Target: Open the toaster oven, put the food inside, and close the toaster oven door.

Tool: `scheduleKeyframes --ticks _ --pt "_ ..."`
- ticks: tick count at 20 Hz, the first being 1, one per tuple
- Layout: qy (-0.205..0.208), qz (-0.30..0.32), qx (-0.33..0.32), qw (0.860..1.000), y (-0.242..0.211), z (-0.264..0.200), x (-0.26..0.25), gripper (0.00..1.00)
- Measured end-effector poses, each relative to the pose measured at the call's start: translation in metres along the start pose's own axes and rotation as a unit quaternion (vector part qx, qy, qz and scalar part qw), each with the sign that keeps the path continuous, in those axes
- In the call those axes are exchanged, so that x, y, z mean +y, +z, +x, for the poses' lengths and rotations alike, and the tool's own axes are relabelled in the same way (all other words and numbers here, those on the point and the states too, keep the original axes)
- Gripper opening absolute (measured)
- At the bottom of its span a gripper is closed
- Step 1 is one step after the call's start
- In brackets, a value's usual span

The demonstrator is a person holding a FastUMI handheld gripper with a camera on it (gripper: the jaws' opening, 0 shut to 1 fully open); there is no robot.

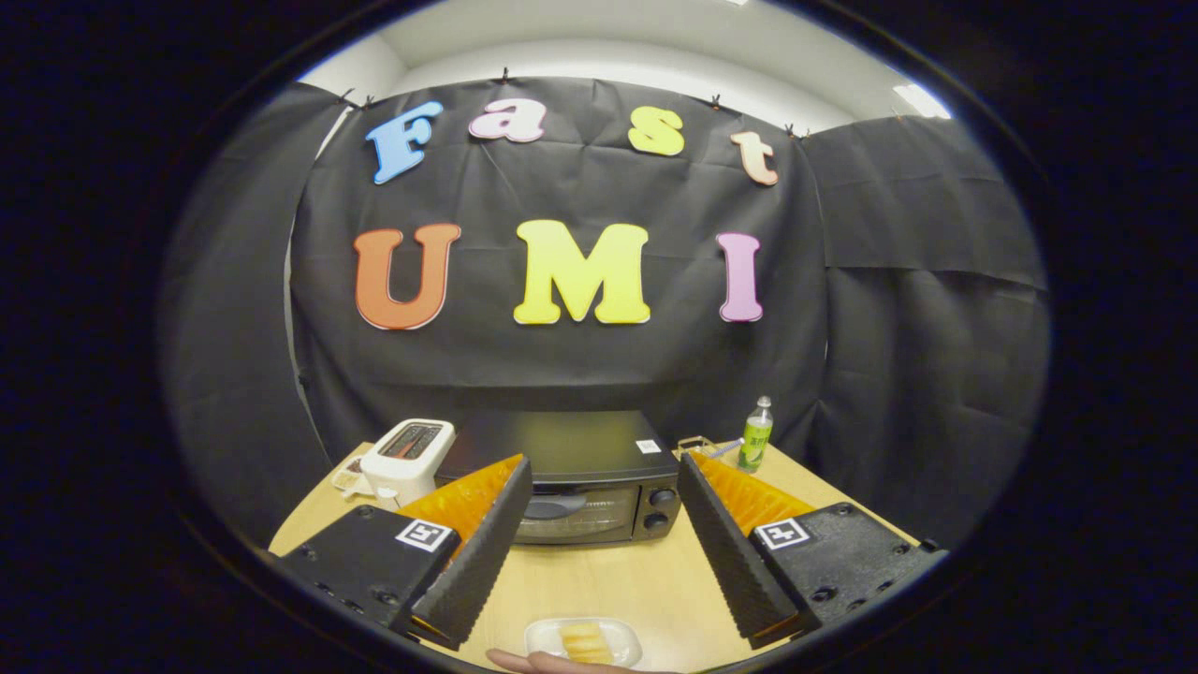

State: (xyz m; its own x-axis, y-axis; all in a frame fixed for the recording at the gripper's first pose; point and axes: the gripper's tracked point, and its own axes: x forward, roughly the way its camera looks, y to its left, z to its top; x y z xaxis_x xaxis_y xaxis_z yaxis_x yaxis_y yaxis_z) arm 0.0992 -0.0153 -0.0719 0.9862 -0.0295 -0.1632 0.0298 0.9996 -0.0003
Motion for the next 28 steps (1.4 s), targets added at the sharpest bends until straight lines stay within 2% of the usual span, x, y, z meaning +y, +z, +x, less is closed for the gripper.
scheduleKeyframes --ticks 6,15,21,28 --pt "0.001 0.002 0.042 0.999 -0.035 0.050 0.007 1.00" --pt "0.054 0.014 0.073 0.996 -0.094 0.124 0.040 1.00" --pt "0.068 0.017 0.055 0.996 -0.103 0.157 0.056 1.00" --pt "0.052 -0.030 0.070 0.996 -0.101 0.173 0.069 1.00"
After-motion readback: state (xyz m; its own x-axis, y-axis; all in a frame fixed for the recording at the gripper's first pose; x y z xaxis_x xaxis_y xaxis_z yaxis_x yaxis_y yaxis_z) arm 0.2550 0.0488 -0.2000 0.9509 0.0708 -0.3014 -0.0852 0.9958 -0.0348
